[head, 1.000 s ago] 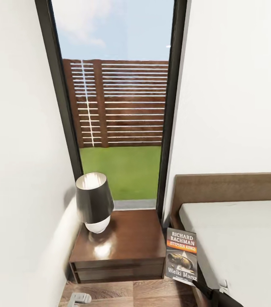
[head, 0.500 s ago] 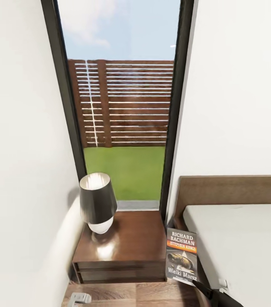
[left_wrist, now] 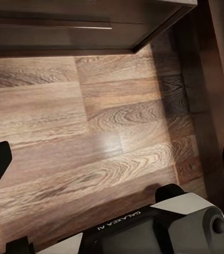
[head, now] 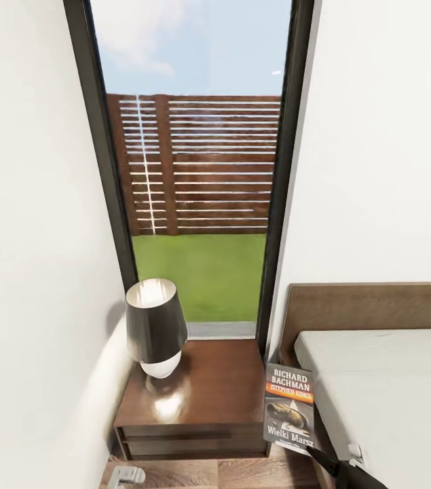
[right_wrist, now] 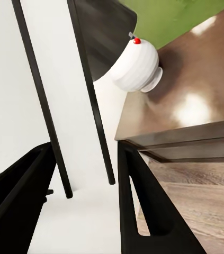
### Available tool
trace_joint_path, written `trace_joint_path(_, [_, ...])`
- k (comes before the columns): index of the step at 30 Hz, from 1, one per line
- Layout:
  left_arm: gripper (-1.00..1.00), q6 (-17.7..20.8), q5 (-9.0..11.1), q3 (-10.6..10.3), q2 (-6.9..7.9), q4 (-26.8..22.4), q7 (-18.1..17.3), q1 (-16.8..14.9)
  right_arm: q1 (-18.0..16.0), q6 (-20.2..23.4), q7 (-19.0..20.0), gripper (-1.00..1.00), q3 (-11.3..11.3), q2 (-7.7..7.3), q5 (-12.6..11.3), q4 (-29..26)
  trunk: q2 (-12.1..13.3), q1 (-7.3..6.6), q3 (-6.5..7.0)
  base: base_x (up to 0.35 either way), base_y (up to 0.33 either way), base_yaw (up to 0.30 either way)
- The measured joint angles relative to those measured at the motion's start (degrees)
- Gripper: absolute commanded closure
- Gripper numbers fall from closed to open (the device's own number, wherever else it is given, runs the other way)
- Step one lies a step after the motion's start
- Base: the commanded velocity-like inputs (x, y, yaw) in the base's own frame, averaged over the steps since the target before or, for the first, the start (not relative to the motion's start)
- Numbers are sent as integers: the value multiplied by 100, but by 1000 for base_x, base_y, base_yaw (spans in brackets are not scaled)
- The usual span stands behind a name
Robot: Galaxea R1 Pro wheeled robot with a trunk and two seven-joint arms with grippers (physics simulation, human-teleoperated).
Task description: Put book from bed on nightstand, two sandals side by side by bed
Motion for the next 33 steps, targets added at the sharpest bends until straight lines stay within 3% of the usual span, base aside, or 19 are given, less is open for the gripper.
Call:
trace_joint_path(7, [-100, 0, -8, 0, 0, 0, 0, 0, 0, 9, 2, 100, 3, -2, -2, 7, -1, -2, 0, 128, 0, 0])
trace_joint_path(33, [-100, 0, -9, 0, 0, 0, 0, 0, 1, 12, -7, 100, 12, 4, 6, 18, -1, -3, 0, 318, 0, 0])
